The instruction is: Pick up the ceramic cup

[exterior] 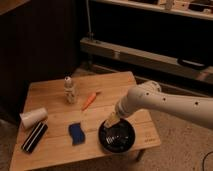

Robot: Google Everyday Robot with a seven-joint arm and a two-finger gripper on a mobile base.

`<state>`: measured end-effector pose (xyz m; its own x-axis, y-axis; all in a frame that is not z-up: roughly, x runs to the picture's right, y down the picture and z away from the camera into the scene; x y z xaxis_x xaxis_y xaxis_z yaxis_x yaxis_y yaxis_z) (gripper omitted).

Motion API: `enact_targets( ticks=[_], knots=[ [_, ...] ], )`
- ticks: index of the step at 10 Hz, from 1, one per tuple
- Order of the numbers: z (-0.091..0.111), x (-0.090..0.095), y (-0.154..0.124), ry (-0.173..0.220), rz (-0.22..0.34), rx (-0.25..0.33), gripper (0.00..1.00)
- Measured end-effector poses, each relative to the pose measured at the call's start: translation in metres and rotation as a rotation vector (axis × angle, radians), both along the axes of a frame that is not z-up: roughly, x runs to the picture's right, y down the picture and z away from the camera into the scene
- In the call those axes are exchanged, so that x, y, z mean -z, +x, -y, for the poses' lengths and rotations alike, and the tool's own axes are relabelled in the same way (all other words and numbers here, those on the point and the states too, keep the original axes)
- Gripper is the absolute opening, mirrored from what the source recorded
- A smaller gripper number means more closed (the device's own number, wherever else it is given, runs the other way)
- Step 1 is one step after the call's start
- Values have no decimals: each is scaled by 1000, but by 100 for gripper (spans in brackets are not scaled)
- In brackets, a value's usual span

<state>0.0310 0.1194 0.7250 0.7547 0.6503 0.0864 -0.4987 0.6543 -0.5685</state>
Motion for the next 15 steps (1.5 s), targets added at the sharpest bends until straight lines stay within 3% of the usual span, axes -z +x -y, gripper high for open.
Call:
enact_targets(
  ticks=[2, 4, 6, 9, 11, 15],
  knots=[
    [10, -7, -20, 60, 73, 26, 80],
    [28, -22, -69, 127, 175, 73, 80],
    [41, -33, -124, 183, 273, 151, 80],
    [47, -32, -188, 251, 430, 299, 80],
    [47, -31, -203, 264, 477, 339, 80],
    [47, -31, -203, 264, 479, 340, 80]
  ],
)
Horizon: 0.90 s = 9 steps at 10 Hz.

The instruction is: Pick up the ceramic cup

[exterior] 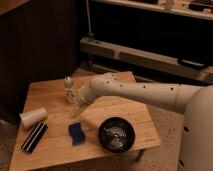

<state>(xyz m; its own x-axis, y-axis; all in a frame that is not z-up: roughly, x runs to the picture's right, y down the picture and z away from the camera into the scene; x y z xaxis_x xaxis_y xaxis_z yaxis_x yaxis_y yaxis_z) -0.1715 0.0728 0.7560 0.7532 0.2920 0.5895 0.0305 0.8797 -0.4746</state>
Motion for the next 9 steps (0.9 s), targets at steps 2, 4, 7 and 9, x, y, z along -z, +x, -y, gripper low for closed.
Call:
enact_targets(
  ticks=[2, 4, 7, 9],
  knots=[
    [6, 4, -4, 49, 2, 39, 80],
    [15, 3, -31, 149, 69, 142, 80],
    [26, -2, -83, 231, 180, 264, 80],
    [23, -10, -102, 227, 254, 307, 80]
  ],
)
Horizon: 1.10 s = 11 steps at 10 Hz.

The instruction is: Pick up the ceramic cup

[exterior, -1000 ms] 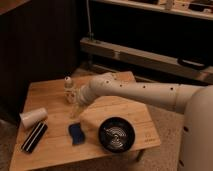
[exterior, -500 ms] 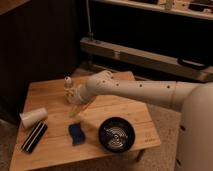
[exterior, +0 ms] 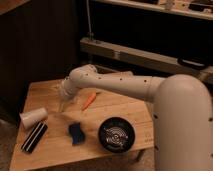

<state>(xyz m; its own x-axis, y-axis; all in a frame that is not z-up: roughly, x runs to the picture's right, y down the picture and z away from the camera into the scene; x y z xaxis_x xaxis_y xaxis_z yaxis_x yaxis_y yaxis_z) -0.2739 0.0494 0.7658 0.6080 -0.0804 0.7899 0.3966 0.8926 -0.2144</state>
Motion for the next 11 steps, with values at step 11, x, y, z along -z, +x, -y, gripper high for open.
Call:
enact_targets(
  ticks=[11],
  knots=[
    [-68, -24, -107, -120, 147, 164, 80]
  ],
)
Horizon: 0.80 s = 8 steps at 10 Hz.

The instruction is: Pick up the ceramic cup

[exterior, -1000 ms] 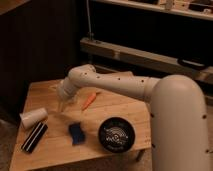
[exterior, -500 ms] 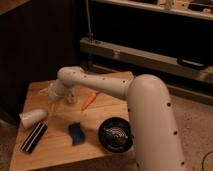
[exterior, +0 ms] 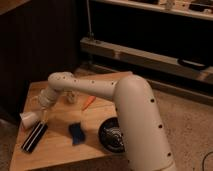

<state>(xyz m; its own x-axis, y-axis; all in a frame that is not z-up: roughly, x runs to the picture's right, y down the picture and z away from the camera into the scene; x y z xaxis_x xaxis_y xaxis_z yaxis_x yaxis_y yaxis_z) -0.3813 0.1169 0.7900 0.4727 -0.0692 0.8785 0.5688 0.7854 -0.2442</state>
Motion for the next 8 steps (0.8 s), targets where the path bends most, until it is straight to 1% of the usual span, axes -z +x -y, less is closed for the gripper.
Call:
enact_targets(
  ticks=[2, 6, 8],
  knots=[
    [-9, -3, -10, -12, 0, 2, 80],
    [-20, -5, -24, -17, -30, 7, 80],
    [-27, -8, -31, -36, -34, 12, 80]
  ],
)
